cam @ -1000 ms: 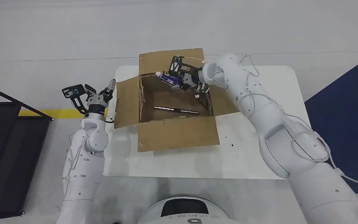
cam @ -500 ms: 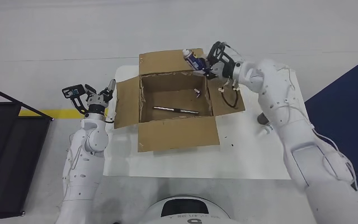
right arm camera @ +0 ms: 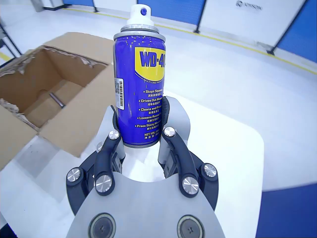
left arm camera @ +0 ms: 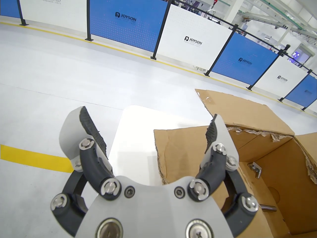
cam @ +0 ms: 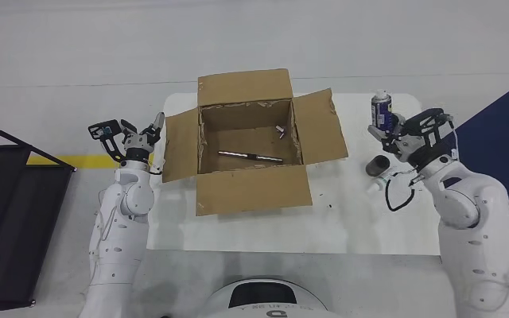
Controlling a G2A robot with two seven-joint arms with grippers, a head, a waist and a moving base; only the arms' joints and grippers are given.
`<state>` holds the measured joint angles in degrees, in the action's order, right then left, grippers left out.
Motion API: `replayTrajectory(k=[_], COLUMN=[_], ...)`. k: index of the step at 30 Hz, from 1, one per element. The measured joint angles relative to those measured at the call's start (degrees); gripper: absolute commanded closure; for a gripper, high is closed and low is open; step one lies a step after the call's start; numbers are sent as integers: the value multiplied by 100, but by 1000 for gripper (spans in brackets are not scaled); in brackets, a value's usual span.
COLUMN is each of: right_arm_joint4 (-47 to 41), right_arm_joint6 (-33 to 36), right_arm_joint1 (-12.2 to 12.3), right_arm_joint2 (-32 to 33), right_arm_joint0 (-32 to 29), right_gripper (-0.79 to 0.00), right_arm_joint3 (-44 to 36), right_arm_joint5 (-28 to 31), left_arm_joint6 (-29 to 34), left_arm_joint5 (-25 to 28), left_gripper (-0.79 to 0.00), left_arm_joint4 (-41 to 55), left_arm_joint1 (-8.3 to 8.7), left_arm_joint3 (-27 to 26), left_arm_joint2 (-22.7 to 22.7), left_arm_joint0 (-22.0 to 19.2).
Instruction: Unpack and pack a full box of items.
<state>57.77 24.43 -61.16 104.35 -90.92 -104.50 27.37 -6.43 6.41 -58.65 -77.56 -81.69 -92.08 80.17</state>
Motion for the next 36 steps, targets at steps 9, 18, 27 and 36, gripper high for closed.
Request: replayTrajectory(k=[9,18,27,36], right_arm_joint4=[-119,807,1966,2771], right_arm_joint6=[371,942,1801,1963], right_arm_joint1=[-4,78,308,407], right_arm_joint2=[-32,107,544,-115], right_arm_joint0=[-1,254,623,1561], right_gripper=[0,0,0,0], right_arm_joint3=[10,473,1438,2933], right_arm_joint5=[-324,-546,564,1148], left_arm_joint6=[0,0,0,0], left_arm_joint5=[0,0,0,0], left_gripper=[-785,-785,-785,-785], left_arm_joint4=[0,0,0,0], left_arm_joint1=[0,0,0,0], left_arm_joint3=[0,0,0,0], left_arm_joint2=[0,0,0,0], left_arm_joint0=[0,0,0,0])
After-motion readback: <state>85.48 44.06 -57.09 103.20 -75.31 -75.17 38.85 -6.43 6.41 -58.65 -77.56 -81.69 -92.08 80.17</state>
